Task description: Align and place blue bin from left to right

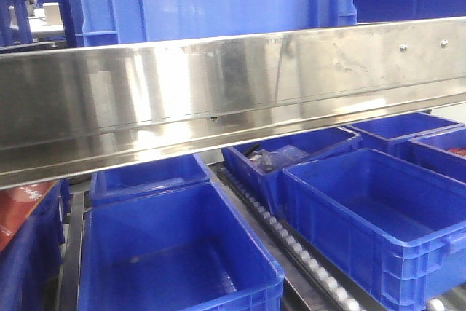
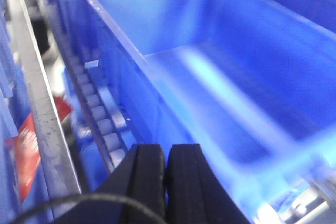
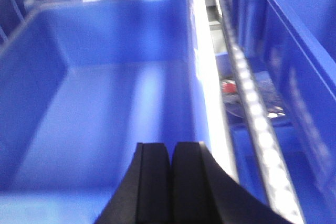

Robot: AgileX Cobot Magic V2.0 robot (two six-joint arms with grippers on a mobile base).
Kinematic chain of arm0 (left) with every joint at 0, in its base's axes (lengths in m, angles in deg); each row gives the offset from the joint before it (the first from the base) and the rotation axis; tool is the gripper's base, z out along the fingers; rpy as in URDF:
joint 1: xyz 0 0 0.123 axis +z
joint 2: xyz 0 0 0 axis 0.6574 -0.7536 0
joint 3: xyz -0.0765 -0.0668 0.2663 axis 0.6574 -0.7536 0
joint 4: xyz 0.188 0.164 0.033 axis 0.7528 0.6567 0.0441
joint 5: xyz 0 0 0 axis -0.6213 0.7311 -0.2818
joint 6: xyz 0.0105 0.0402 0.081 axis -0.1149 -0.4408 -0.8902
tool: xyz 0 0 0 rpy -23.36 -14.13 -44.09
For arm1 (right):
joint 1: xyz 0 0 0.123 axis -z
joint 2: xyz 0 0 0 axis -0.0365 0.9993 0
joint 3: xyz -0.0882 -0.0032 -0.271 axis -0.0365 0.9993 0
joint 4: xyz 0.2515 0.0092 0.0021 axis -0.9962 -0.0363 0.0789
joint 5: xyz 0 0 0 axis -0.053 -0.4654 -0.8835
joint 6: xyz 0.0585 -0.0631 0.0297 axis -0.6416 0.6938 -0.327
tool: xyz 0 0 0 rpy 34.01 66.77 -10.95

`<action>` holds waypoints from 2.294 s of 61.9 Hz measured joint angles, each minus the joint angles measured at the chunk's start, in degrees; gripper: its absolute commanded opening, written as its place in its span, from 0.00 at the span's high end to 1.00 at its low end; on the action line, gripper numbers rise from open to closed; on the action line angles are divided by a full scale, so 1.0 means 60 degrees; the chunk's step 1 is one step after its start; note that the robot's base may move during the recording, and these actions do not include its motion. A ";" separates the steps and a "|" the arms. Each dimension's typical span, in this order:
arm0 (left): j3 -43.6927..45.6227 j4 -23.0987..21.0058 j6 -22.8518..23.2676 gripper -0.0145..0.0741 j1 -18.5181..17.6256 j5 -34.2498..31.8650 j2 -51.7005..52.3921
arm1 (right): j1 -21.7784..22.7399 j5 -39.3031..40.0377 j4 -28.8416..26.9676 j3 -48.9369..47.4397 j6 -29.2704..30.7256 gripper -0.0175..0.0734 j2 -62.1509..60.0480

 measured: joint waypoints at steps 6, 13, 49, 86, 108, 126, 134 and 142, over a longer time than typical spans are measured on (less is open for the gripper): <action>-0.1140 0.0133 0.0000 0.83 0.0000 -0.0439 0.1169 | 0.0000 0.0877 0.0085 0.1723 0.0057 0.89 -0.1000; -0.2049 0.0285 -0.0089 0.83 0.0000 -0.0689 0.2301 | -0.0023 0.1924 0.0110 0.3691 0.0222 0.89 -0.2287; -0.5781 0.0056 -0.1297 0.83 -0.0556 -0.1453 0.7275 | -0.0420 0.4505 0.0133 1.2145 0.0416 0.89 -1.0382; -0.7028 -0.0151 -0.1297 0.83 -0.0619 -0.1524 0.8952 | -0.0420 0.4676 0.0133 1.4301 0.0416 0.89 -1.3121; -0.7028 -0.0151 -0.1315 0.83 -0.0619 -0.1524 0.8952 | -0.0420 0.4713 0.0133 1.4301 0.0416 0.89 -1.3121; -0.7299 -0.0175 -0.1399 0.83 0.0583 -0.1717 0.9110 | -0.0420 0.4713 0.0133 1.4301 0.0416 0.89 -1.3121; -0.8449 -0.0339 -0.1677 0.83 0.1483 -0.2571 0.9552 | -0.0420 0.4713 0.0133 1.4301 0.0416 0.89 -1.3121; -1.0045 -0.0567 -0.1842 0.83 0.2036 -0.3774 0.9590 | -0.0420 0.4733 0.0133 1.4301 0.0416 0.89 -1.3137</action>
